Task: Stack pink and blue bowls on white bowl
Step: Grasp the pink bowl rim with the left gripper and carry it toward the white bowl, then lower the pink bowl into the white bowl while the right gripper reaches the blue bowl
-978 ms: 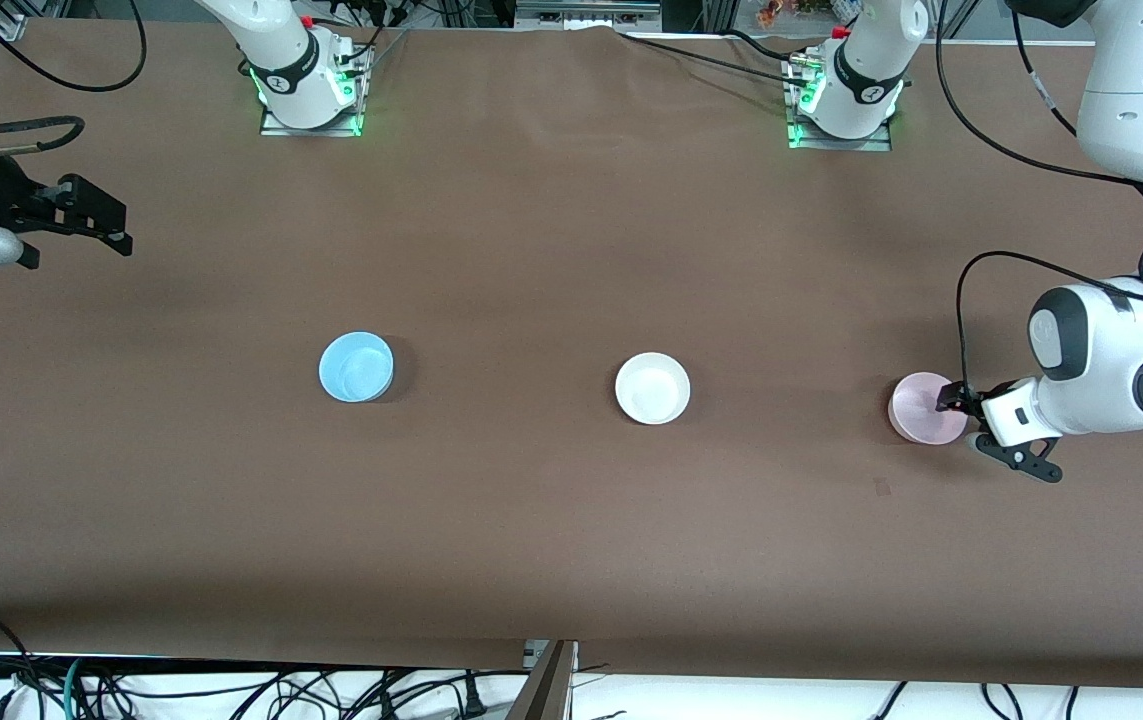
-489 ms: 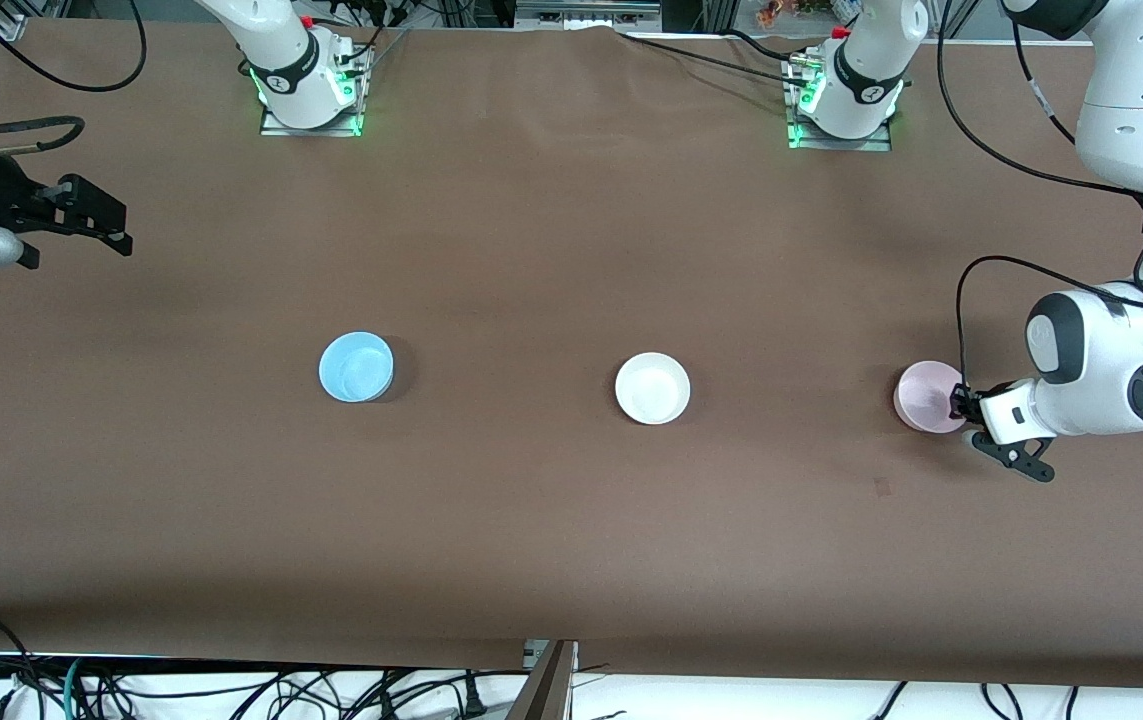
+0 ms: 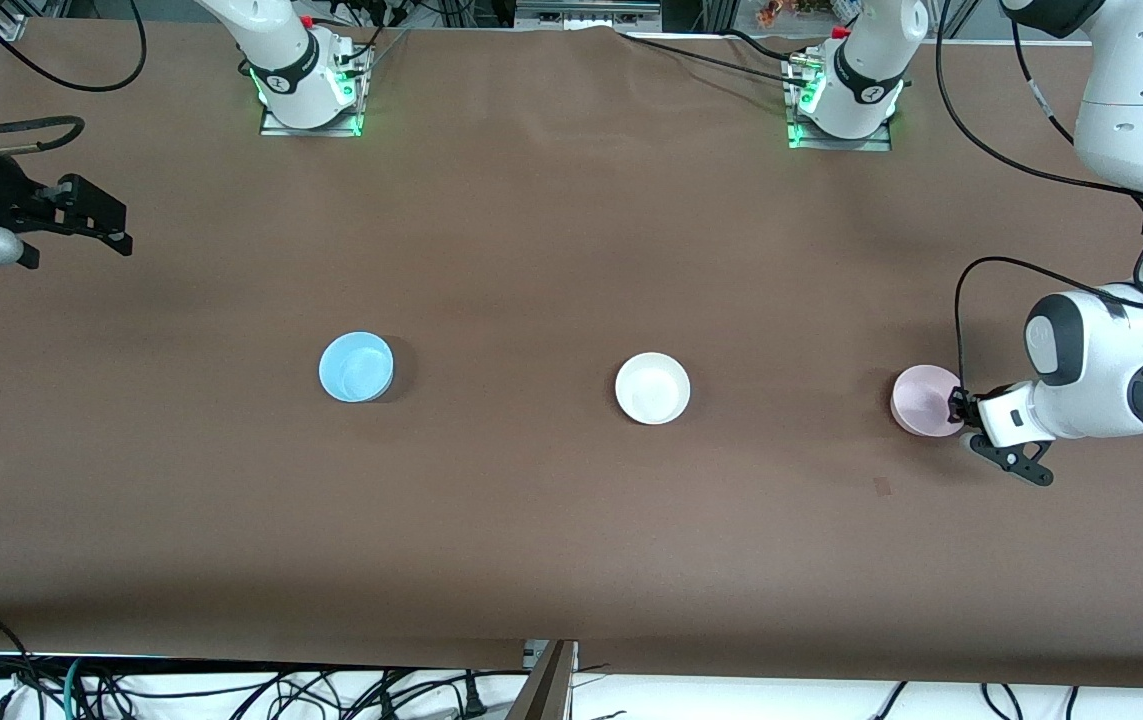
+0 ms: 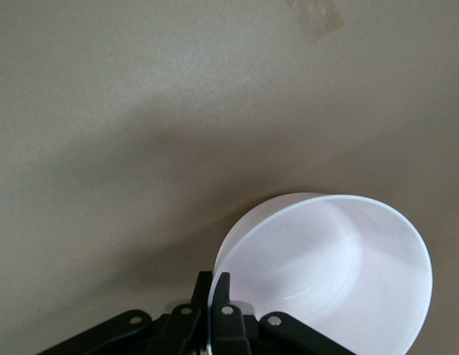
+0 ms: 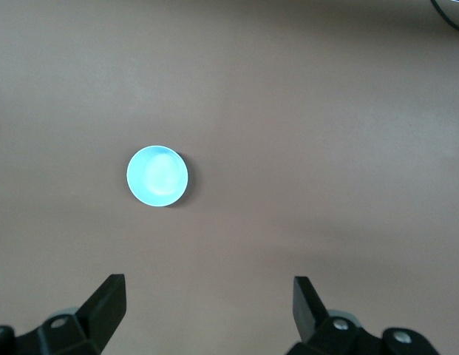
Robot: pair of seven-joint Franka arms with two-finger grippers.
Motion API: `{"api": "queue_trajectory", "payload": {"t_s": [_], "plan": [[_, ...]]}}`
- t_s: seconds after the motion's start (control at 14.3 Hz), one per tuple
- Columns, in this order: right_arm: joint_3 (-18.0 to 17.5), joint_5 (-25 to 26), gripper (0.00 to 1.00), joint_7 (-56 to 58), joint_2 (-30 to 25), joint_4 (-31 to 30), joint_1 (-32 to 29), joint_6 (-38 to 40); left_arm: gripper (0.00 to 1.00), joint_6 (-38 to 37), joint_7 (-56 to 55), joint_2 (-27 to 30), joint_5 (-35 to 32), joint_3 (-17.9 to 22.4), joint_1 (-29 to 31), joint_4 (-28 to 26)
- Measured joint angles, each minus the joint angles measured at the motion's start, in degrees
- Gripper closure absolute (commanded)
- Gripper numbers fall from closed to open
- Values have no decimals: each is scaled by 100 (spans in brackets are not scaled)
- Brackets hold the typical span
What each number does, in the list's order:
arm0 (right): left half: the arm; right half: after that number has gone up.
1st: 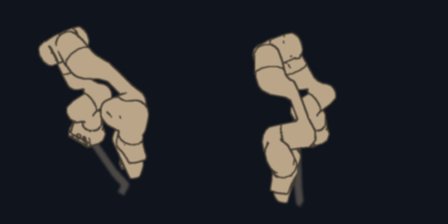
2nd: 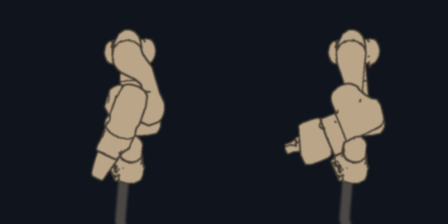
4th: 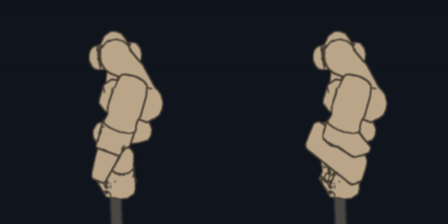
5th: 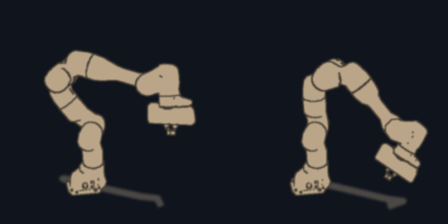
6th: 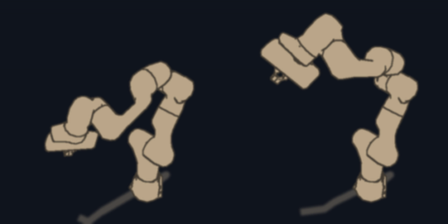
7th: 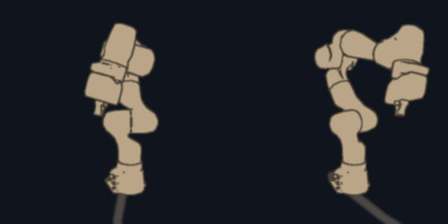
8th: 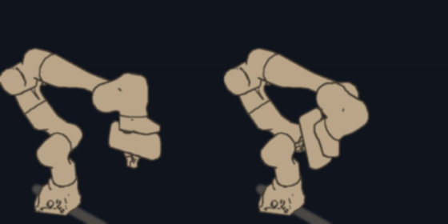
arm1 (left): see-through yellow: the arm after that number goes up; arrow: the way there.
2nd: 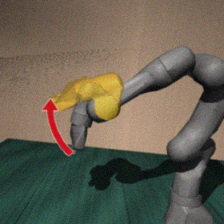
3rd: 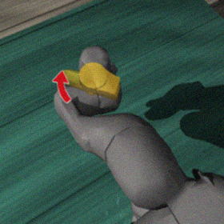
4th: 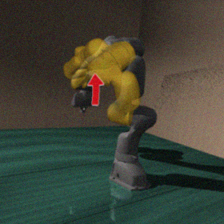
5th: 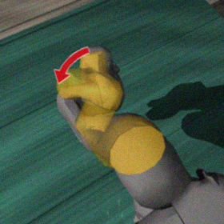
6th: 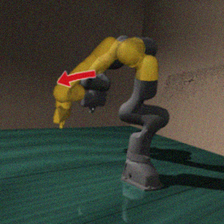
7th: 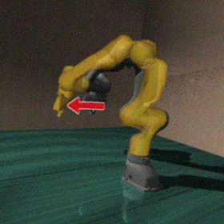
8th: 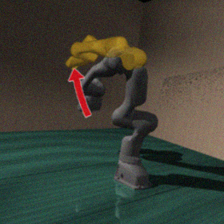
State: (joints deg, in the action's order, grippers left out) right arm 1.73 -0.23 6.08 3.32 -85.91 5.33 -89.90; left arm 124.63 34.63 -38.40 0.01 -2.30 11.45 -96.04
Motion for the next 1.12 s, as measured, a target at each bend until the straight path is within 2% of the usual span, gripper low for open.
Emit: {"api": "queue_trajectory", "payload": {"t_s": [0.21,0.42,0.56,0.77,1.12], "plan": [[-2,-1,0,0,1,-1,1,26,100,-759,-673,247,24,-315,-20,198],[-31,-1,0,0,2,-2,8,39,100,-1866,-1578,508,35,-839,-39,650],[-31,-1,0,-2,9,-2,7,37,100,-2263,-2324,586,39,-1254,-54,901],[1,-15,0,-8,128,-28,-13,36,100,-2346,-3753,573,40,-1921,-216,972],[2,-146,0,-13,849,-94,-21,53,100,-2104,-5527,346,41,-2033,-1375,1039]]}}
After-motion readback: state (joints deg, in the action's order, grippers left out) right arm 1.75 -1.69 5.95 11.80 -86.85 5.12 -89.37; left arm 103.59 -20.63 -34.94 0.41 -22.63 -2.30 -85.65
